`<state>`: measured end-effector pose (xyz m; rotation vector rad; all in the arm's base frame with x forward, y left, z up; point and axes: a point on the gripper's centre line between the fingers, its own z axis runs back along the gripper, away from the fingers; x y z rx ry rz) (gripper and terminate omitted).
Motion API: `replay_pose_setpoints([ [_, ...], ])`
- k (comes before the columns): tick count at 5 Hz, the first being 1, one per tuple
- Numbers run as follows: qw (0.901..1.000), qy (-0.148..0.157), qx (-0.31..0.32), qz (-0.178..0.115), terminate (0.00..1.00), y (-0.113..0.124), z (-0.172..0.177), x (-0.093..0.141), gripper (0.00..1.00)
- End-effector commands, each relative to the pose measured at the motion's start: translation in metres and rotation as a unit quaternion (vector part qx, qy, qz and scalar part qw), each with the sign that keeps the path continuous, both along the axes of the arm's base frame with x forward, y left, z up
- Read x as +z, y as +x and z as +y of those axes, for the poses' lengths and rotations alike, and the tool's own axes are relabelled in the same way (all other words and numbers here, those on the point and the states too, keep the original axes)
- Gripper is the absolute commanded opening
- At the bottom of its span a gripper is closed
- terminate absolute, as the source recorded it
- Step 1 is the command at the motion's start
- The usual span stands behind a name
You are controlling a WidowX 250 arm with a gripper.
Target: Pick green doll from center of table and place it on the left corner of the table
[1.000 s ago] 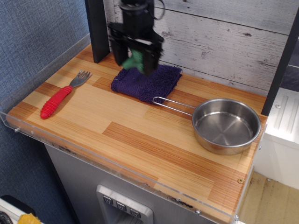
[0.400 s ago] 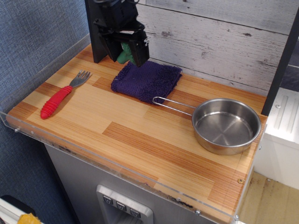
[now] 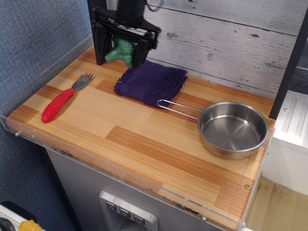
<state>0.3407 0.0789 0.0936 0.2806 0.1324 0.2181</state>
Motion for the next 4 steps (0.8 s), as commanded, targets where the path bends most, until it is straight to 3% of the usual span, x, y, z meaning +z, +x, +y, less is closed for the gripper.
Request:
replay_pose_setpoints([
  [1, 0.9475, -0.18, -0.207, -0.164, 0.0, 0.002, -0.006, 0.006, 1.0],
  [2, 0.9358, -0.207, -0.216, -0.186, 0.0, 0.001, 0.005, 0.003, 1.0],
  [3, 0.9481, -0.188, -0.193, -0.168, 0.0, 0.001, 0.006, 0.001, 1.0],
  [4, 0.9667, -0.134, -0.175, -0.131, 0.0, 0.003, -0.003, 0.007, 1.0],
])
